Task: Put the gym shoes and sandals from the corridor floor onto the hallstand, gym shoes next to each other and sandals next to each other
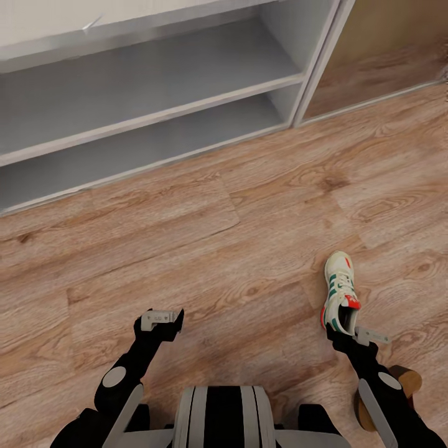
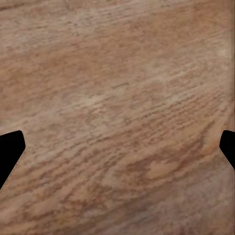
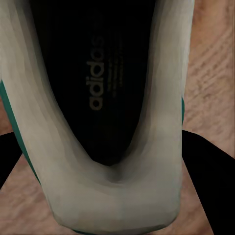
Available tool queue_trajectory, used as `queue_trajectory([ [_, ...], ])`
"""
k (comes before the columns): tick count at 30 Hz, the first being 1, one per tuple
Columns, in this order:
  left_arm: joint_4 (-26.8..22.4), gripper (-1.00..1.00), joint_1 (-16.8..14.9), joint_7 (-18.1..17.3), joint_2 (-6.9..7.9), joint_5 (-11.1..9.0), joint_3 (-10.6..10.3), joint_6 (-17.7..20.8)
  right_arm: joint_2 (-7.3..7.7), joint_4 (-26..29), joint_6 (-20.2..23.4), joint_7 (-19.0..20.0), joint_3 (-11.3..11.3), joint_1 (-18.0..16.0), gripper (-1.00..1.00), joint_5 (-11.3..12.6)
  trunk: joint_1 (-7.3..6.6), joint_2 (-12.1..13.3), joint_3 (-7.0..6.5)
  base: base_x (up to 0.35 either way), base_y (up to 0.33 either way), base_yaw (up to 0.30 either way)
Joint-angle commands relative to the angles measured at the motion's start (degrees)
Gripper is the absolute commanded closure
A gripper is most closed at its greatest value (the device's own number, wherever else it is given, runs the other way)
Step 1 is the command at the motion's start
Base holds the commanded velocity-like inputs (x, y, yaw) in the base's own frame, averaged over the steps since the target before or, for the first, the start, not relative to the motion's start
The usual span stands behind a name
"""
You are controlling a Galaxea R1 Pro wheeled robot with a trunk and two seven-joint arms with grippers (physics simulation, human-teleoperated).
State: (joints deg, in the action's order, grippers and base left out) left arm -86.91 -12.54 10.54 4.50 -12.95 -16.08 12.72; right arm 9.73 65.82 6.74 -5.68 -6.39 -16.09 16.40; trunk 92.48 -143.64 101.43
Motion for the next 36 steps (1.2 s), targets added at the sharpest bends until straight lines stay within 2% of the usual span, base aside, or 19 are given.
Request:
queue_trajectory([
  [1,-0.07,-1.00,-0.03,0.53,0.07,-0.59,-0.18,0.20,0.02,0.10,0.27,-0.30,0.06,0.00,1.00,0.49,-0.03,0.00,-0.20,0.000,0.000,0.000],
  [15,0.28,-1.00,-0.03,0.46,-0.01,-0.59,-0.02,0.20,-0.05,0.13,0.37,-0.30,0.18,0.08,1.00,0.47,-0.39,0.19,-3.30,0.000,0.000,0.000],
  [24,0.48,-1.00,-0.03,0.45,-0.02,-0.59,0.28,0.18,-0.03,0.84,0.62,-0.18,0.17,0.29,1.00,0.47,-0.39,0.19,-3.30,0.000,0.000,0.000],
  [28,0.46,-1.00,0.03,0.39,0.00,-0.59,0.07,-1.08,0.07,2.41,2.95,-0.13,0.12,0.56,1.00,0.52,-0.39,0.19,-3.30,0.000,0.000,0.000],
  [32,0.43,-1.00,1.16,0.51,0.01,-0.66,-0.12,-5.93,0.10,2.81,9.29,-0.15,0.03,0.65,1.00,0.62,-0.39,0.19,-3.30,0.000,0.000,0.000],
  [34,0.42,-1.00,1.70,0.69,-0.08,-0.59,0.20,-7.09,0.11,2.87,12.56,-0.15,-0.05,0.68,1.00,0.66,-0.44,0.22,-3.75,0.000,0.000,0.000],
  [36,0.42,-1.00,1.84,0.78,-0.12,-0.56,0.28,-7.34,0.11,2.89,13.66,-0.16,-0.07,0.68,1.00,0.67,-0.50,0.24,-4.19,0.000,0.000,0.000],
])
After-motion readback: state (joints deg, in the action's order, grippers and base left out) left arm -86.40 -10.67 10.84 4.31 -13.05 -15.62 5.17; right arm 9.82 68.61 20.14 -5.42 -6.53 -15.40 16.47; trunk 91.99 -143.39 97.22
